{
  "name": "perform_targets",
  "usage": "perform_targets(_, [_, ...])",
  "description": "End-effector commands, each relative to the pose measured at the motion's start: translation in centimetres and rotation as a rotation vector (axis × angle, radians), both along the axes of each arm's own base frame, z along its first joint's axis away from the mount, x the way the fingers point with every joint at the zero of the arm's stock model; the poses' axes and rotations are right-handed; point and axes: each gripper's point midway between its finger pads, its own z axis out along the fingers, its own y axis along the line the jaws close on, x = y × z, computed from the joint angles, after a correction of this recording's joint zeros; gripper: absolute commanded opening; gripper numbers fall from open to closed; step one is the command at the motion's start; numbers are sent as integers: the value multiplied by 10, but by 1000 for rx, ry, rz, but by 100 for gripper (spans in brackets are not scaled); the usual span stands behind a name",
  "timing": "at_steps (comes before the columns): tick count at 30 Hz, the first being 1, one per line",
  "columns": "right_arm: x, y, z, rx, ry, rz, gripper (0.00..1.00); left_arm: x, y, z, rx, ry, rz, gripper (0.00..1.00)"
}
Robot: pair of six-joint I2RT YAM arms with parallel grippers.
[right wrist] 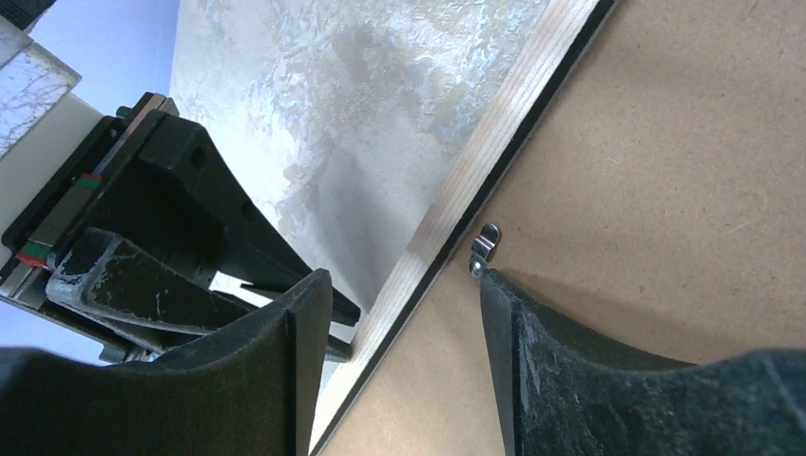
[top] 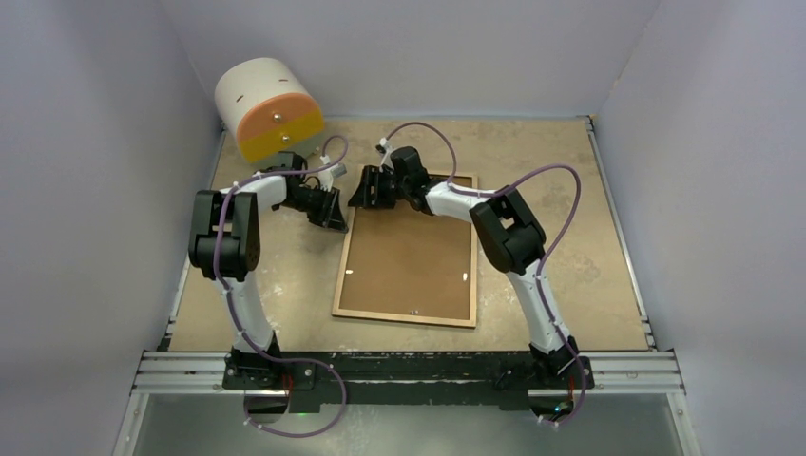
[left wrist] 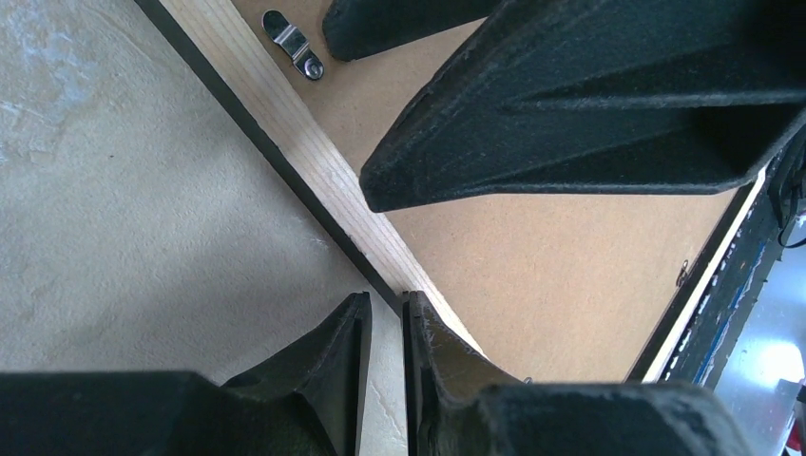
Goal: Put the photo into the frame
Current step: Install the photo frame at the center of the board.
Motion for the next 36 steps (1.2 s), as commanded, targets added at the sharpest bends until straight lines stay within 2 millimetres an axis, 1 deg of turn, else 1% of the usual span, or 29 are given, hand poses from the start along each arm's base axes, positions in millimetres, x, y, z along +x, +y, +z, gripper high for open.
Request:
perform_targets(1, [8,2,3,-19,-29,4,61,8,-3,-2,-11,-23,-13,21])
perform_targets(13, [13,8,0,-8,-23,16,57,6,-3,-3,-8,-21,-20,20])
perform_targets(25, [10,12,-1,25,4,25,54,5,-1,-2,3,-28,-27,19])
perform_targets(31, [8,17,5,39,5,81,53,5,-1,-2,4,-30,-29,19])
perform_targets(36, [5,20,5,36,20,133,52,6,0,0,9,-38,-31,18])
